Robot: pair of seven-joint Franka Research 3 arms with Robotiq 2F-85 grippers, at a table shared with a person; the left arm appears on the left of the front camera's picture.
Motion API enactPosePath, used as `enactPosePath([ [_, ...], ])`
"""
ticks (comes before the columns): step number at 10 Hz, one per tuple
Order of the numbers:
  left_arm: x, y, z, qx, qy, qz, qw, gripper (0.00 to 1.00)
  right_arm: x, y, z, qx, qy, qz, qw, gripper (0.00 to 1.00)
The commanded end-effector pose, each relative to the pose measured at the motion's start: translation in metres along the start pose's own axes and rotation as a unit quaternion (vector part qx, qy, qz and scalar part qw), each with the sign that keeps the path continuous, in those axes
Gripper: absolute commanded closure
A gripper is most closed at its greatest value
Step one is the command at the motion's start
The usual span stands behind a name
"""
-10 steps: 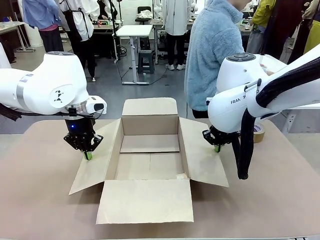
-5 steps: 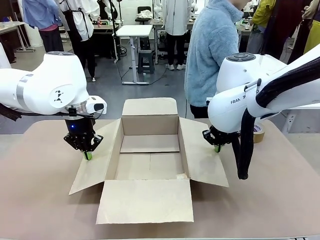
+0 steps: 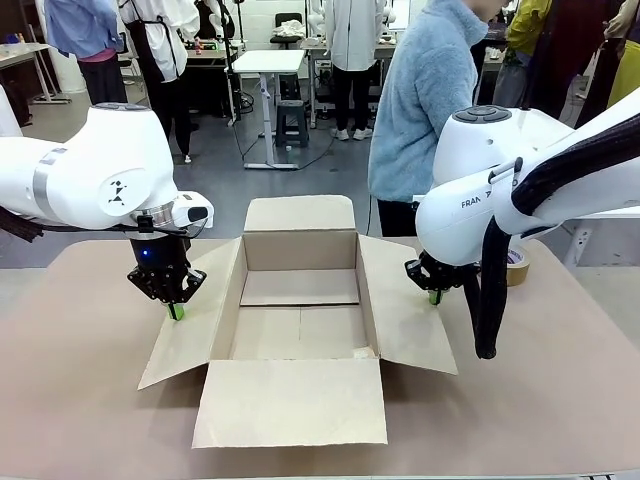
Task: Wrap the clocks to prevent damage.
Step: Once the human has placed the objects inside and stepped back, release both hands from the side flaps of the Package Box.
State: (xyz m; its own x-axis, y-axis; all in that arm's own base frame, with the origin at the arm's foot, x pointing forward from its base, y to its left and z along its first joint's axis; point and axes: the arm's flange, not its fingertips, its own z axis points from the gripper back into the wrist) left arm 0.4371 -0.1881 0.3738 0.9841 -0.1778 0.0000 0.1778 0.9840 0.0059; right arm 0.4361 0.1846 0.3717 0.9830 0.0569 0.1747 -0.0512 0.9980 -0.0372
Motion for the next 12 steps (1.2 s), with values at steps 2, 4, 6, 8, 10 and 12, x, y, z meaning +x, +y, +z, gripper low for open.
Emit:
enactPosePath([
  [2, -0.0012, -0.0009, 0.0024, 0.007, -0.004, -0.002, 1.0, 1.0, -0.0003, 0.0, -0.0004, 0.0, 0.0, -0.002, 1.0, 0.99],
  [4, -0.0012, -0.0009, 0.0024, 0.007, -0.004, -0.002, 1.0, 1.0, -0.0003, 0.0, -0.0004, 0.0, 0.0, -0.002, 1.0, 0.99],
  [6, -0.0012, -0.0009, 0.0024, 0.007, -0.004, -0.002, 1.0, 1.0, -0.0003, 0.0, -0.0004, 0.0, 0.0, -0.002, 1.0, 0.99],
  [8, -0.0012, -0.0009, 0.0024, 0.007, -0.004, -0.002, 1.0, 1.0, -0.0003, 0.0, -0.0004, 0.0, 0.0, -0.002, 1.0, 0.99],
  [10, -0.0012, -0.0009, 0.0024, 0.007, -0.004, -0.002, 1.0, 1.0, -0.0003, 0.0, -0.0004, 0.0, 0.0, -0.002, 1.0, 0.99],
  [12, -0.0012, -0.0009, 0.0024, 0.007, -0.004, -0.002, 1.0, 1.0, -0.0003, 0.0, -0.0004, 0.0, 0.0, -0.002, 1.0, 0.99],
])
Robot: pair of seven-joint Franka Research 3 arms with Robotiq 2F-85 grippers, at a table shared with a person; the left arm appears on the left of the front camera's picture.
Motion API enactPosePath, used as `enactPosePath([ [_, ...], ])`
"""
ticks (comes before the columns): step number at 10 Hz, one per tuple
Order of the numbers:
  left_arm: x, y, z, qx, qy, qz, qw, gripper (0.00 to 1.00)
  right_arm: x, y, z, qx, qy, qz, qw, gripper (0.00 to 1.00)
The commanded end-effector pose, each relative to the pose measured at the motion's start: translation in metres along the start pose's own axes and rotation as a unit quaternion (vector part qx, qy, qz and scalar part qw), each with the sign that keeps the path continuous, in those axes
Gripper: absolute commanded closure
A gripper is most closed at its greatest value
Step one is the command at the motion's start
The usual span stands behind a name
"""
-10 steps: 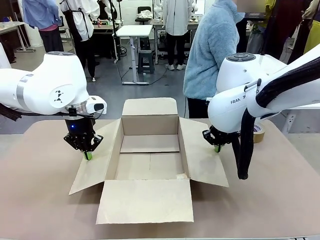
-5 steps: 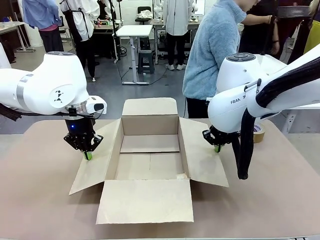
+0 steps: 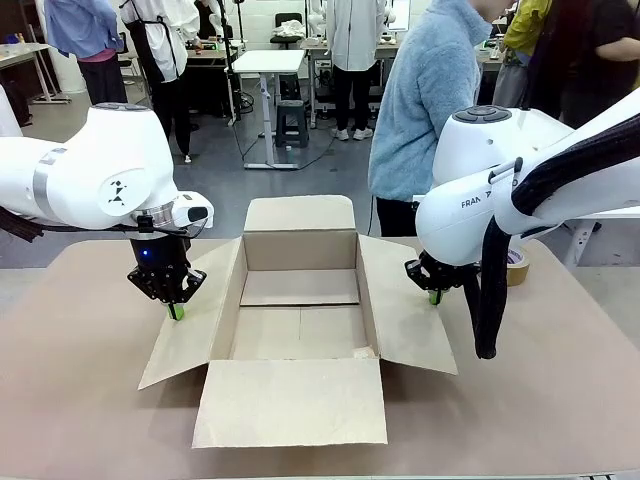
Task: Wrap the clocks to prevent damage.
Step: Once the human has placed the objects inside and stepped back, release both hands from the side flaps of the Package Box.
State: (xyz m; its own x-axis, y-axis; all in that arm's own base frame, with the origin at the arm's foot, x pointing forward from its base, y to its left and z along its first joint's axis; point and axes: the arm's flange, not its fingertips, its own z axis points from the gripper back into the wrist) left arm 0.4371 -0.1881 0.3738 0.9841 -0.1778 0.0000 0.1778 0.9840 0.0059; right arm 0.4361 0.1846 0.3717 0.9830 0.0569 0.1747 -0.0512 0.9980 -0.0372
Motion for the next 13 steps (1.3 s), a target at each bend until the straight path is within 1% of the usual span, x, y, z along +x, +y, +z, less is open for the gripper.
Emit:
enactPosePath([
  [1, -0.0012, -0.0009, 0.0024, 0.007, -0.004, -0.002, 1.0, 1.0, -0.0003, 0.0, -0.0004, 0.0, 0.0, -0.002, 1.0, 0.99],
  [13, -0.0012, -0.0009, 0.0024, 0.007, -0.004, -0.002, 1.0, 1.0, -0.0003, 0.0, -0.0004, 0.0, 0.0, -0.002, 1.0, 0.99],
])
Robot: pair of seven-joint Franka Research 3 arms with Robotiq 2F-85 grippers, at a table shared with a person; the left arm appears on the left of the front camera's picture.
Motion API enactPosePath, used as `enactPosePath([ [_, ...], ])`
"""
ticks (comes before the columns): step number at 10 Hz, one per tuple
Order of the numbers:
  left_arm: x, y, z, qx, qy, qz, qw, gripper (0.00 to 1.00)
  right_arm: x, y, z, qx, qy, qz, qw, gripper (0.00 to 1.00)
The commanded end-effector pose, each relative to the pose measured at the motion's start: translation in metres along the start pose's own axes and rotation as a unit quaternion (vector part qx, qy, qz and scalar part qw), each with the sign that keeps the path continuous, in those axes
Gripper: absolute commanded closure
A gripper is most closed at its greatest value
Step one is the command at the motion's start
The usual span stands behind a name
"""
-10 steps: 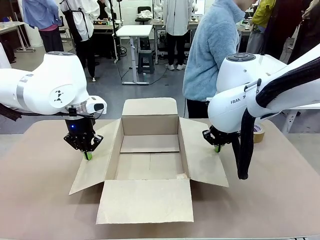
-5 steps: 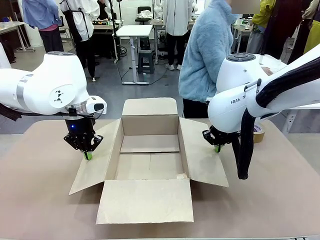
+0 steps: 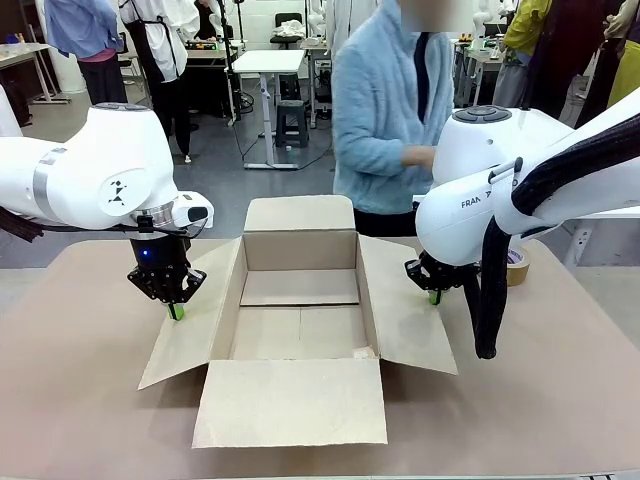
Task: Wrap the clocks to prevent damage.
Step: Once the human has placed the objects inside and stepped back, release both hands from the side flaps of the Package Box.
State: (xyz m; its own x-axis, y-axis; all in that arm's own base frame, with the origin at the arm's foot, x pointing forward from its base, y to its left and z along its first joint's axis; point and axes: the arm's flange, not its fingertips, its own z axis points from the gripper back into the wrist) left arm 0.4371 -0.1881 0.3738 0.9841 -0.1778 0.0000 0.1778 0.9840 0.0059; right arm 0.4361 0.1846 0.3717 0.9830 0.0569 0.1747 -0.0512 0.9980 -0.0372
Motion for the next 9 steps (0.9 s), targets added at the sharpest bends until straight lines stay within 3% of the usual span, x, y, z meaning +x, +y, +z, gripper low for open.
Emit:
enactPosePath([
  [1, -0.0012, -0.0009, 0.0024, 0.007, -0.004, -0.002, 1.0, 1.0, -0.0003, 0.0, -0.0004, 0.0, 0.0, -0.002, 1.0, 0.99],
  [9, -0.0012, -0.0009, 0.0024, 0.007, -0.004, -0.002, 1.0, 1.0, -0.0003, 0.0, -0.0004, 0.0, 0.0, -0.002, 1.0, 0.99],
])
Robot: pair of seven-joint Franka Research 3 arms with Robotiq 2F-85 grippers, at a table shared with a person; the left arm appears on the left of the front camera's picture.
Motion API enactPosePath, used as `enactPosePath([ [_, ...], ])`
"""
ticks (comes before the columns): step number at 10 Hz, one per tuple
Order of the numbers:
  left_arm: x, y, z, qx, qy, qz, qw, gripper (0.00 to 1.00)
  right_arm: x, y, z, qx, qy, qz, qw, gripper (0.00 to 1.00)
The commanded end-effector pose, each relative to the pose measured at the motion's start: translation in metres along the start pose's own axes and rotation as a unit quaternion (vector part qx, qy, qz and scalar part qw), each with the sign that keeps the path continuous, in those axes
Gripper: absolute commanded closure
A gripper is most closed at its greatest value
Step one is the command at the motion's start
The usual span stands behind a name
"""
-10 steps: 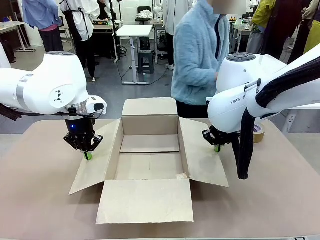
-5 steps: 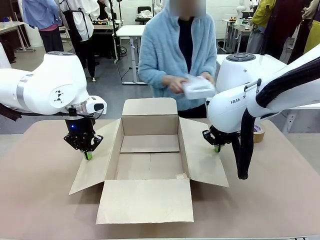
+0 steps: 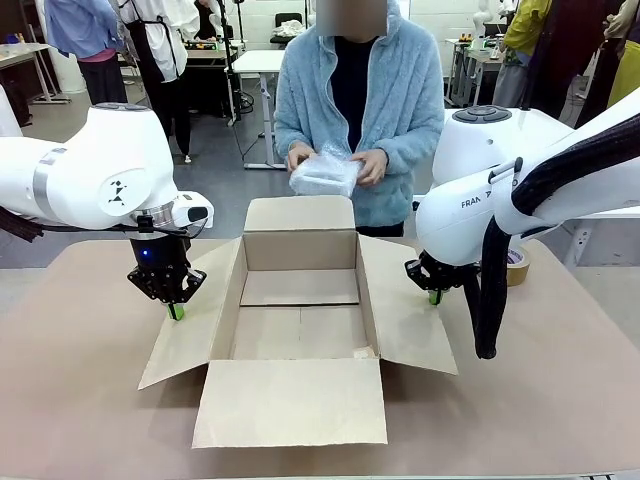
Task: Wrap the clocks to prevent damage.
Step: Once the human has placed the objects inside and stepped back, release both hands from the side flaps of the Package Box.
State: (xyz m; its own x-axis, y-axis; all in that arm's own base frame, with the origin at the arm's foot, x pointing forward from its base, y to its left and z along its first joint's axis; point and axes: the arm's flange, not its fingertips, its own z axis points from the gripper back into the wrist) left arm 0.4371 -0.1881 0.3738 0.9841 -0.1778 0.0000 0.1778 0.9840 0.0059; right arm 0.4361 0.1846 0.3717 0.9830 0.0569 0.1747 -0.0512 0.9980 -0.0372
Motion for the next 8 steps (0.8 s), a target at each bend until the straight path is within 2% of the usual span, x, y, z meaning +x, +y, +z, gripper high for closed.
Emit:
enactPosePath([
  [1, -0.0012, -0.0009, 0.0024, 0.007, -0.004, -0.002, 1.0, 1.0, -0.0003, 0.0, -0.0004, 0.0, 0.0, -0.002, 1.0, 0.99],
  [8, -0.0012, -0.0009, 0.0024, 0.007, -0.004, -0.002, 1.0, 1.0, -0.0003, 0.0, -0.0004, 0.0, 0.0, -0.002, 1.0, 0.99],
])
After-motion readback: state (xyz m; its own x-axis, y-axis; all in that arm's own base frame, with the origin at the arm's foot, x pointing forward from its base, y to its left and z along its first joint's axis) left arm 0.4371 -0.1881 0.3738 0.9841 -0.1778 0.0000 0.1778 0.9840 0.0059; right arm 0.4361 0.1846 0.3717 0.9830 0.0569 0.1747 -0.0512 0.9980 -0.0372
